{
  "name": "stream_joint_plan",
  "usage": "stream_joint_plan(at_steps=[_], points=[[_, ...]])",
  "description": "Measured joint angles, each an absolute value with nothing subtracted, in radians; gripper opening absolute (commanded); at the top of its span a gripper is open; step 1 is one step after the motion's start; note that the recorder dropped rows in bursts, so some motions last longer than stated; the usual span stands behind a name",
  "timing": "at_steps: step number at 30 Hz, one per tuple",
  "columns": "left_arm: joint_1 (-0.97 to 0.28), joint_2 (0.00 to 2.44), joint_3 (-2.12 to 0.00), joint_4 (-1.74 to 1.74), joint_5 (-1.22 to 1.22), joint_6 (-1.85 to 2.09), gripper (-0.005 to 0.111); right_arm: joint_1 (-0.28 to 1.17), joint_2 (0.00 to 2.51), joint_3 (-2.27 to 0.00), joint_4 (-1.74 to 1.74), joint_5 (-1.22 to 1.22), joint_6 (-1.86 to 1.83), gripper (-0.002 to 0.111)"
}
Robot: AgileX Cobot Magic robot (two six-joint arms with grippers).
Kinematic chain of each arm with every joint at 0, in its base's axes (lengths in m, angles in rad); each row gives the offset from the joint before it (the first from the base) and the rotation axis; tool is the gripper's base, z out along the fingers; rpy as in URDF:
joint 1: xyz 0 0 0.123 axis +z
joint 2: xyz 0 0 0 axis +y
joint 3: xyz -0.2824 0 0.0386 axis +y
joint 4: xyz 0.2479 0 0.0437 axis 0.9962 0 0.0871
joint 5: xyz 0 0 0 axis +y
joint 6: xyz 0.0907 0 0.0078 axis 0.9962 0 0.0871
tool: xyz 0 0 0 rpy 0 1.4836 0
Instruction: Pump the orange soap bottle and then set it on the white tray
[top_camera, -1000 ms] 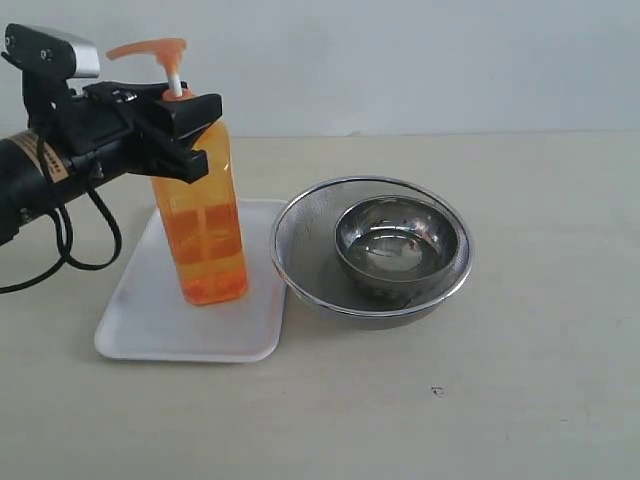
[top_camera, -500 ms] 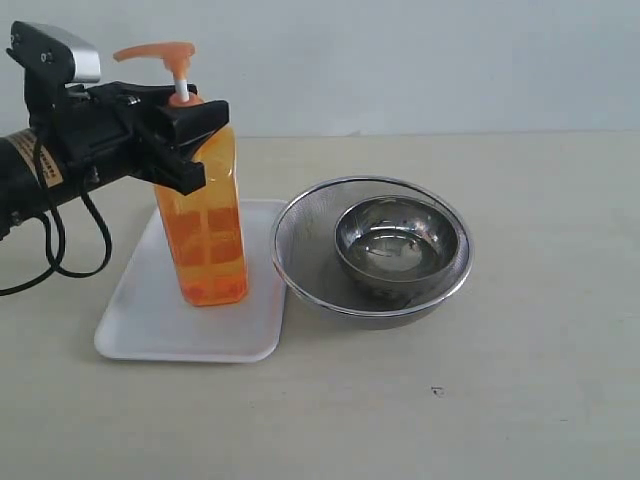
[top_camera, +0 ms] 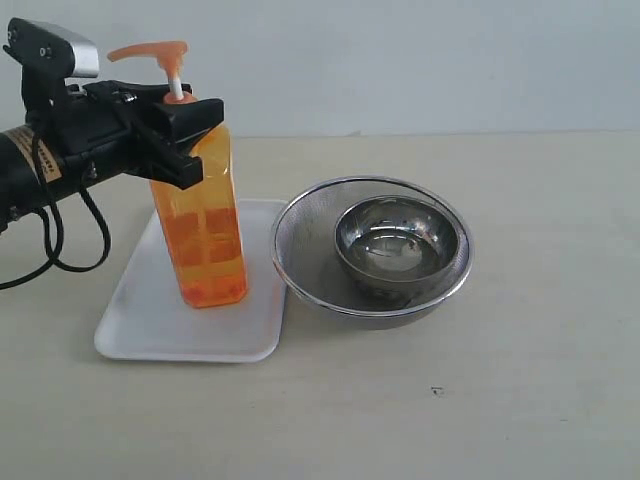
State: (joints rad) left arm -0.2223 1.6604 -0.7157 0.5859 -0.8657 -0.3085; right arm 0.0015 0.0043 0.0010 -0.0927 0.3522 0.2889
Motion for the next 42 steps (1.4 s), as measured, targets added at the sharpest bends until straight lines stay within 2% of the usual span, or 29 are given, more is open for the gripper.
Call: stream_joint_plan(at_steps=[3,7,13,26,38,40,42], points=[[-0.222,1.66,-0.716,0.586,-0.866,-0.308,0.072,0.001,0.004,0.001,-0.093,0.352,0.289,0.001],[-0.222,1.66,-0.716,0.586,-0.866,-0.312,0.079,0.001,0.004,0.001,-0.093,0.352,0.289,0.001],[-0.222,1.656,-0.716,0.586,-0.84,-0.316,0.079,0.001,0.004,0.001,-0.093,0.352,0.289,0.001],[-0.222,1.464,-0.716,0.621,-0.458,-0.389,0.079,0.001,0.004,0.001,-0.093,0.352,0.289,0.001],[-0.222,1.31,-0.649,0.627,-0.336,-0.442,0.079,0.001,0.004,0.001,-0.093,0.352,0.289,0.001],[-0.222,1.293,-0.641,0.627,-0.276,-0.456,0.075,0.001,0.004,0.001,-0.093,0.352,0.289,0.001],[-0.222,1.277,-0.635,0.629,-0.22,-0.465,0.056,0.001,0.004,0.001,-0.093,0.352,0.289,0.001]])
